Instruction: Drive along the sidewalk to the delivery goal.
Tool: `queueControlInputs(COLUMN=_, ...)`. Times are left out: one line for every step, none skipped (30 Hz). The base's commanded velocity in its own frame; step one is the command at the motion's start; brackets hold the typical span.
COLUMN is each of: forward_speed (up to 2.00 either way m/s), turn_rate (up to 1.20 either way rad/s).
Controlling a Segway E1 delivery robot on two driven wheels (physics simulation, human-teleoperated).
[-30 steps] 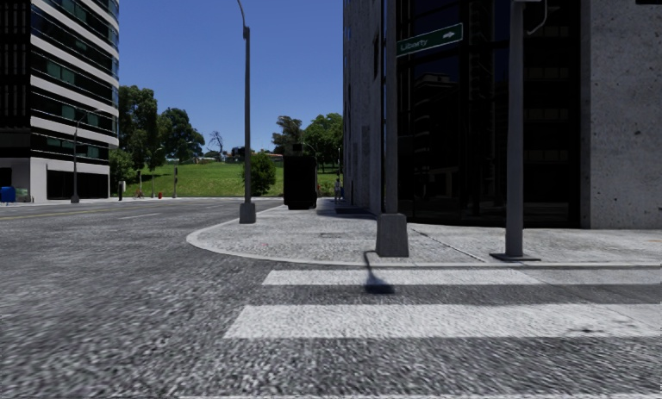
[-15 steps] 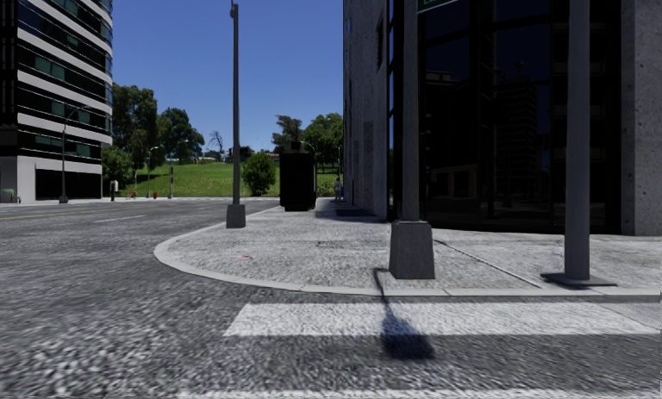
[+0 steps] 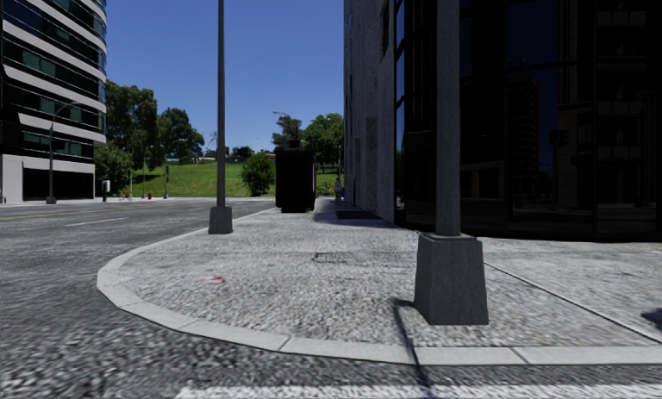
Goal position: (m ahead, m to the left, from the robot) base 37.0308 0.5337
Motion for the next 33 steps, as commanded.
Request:
queueControlInputs(forward_speed=2.0, turn_rate=0.0)
queueControlInputs(forward_speed=2.0, turn_rate=0.0)
queueControlInputs(forward_speed=2.0, turn_rate=0.0)
queueControlInputs(forward_speed=2.0, turn_rate=0.0)
queueControlInputs(forward_speed=2.0, turn_rate=0.0)
queueControlInputs(forward_speed=2.0, turn_rate=0.0)
queueControlInputs(forward_speed=2.0, turn_rate=0.0)
queueControlInputs(forward_speed=2.0, turn_rate=0.0)
queueControlInputs(forward_speed=2.0, turn_rate=0.0)
queueControlInputs(forward_speed=2.0, turn_rate=0.0)
queueControlInputs(forward_speed=2.0, turn_rate=0.0)
queueControlInputs(forward_speed=1.96, turn_rate=0.0)
queueControlInputs(forward_speed=1.82, turn_rate=0.0)
queueControlInputs(forward_speed=1.7, turn_rate=0.0)
queueControlInputs(forward_speed=1.62, turn_rate=0.0)
queueControlInputs(forward_speed=1.62, turn_rate=0.0)
queueControlInputs(forward_speed=1.56, turn_rate=0.0)
queueControlInputs(forward_speed=1.54, turn_rate=0.0)
queueControlInputs(forward_speed=1.54, turn_rate=0.0)
queueControlInputs(forward_speed=1.54, turn_rate=0.0)
queueControlInputs(forward_speed=1.54, turn_rate=0.0)
queueControlInputs(forward_speed=1.54, turn_rate=0.0)
queueControlInputs(forward_speed=1.54, turn_rate=0.0)
queueControlInputs(forward_speed=1.54, turn_rate=0.0)
queueControlInputs(forward_speed=1.54, turn_rate=0.0)
queueControlInputs(forward_speed=1.54, turn_rate=0.0)
queueControlInputs(forward_speed=1.54, turn_rate=0.0)
queueControlInputs(forward_speed=1.54, turn_rate=0.0)
queueControlInputs(forward_speed=1.54, turn_rate=0.0)
queueControlInputs(forward_speed=1.54, turn_rate=0.0)
queueControlInputs(forward_speed=1.54, turn_rate=0.0)
queueControlInputs(forward_speed=1.54, turn_rate=0.0)
queueControlInputs(forward_speed=1.54, turn_rate=0.0)
